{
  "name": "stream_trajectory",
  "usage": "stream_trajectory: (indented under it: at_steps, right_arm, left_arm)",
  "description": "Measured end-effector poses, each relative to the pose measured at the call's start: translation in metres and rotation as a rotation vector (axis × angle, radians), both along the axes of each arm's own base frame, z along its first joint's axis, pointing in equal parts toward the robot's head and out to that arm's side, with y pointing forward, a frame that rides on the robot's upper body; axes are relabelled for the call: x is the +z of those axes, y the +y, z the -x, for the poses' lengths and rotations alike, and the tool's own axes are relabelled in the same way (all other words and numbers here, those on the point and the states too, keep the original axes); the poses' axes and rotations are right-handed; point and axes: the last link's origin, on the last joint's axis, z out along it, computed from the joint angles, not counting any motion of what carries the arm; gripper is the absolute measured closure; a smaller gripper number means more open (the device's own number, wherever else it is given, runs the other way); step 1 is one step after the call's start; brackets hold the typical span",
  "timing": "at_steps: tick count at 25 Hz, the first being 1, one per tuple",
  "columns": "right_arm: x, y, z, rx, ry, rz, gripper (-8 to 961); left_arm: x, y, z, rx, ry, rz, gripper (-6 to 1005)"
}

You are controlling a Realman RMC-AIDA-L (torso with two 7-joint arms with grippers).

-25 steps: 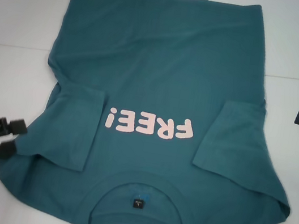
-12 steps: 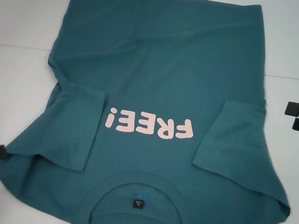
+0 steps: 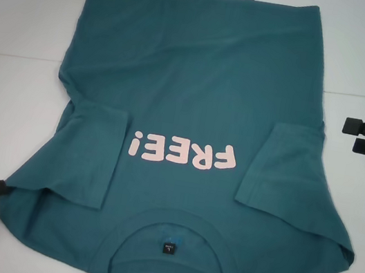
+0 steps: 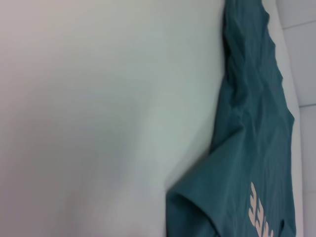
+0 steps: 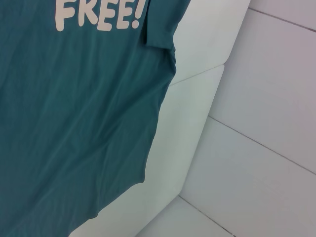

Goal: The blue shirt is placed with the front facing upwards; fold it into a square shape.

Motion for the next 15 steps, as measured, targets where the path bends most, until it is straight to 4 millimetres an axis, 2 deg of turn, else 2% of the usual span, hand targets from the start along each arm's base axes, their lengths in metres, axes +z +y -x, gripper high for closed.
stream_trajectory:
  at_steps: [15]
  right_arm:
    - [0.0002, 0.0009, 0.0013, 0.003, 0.004, -0.003, 136]
  left_arm:
    - [-0.0095, 0.0087, 0.0001, 0.046, -0.013, -0.017, 174]
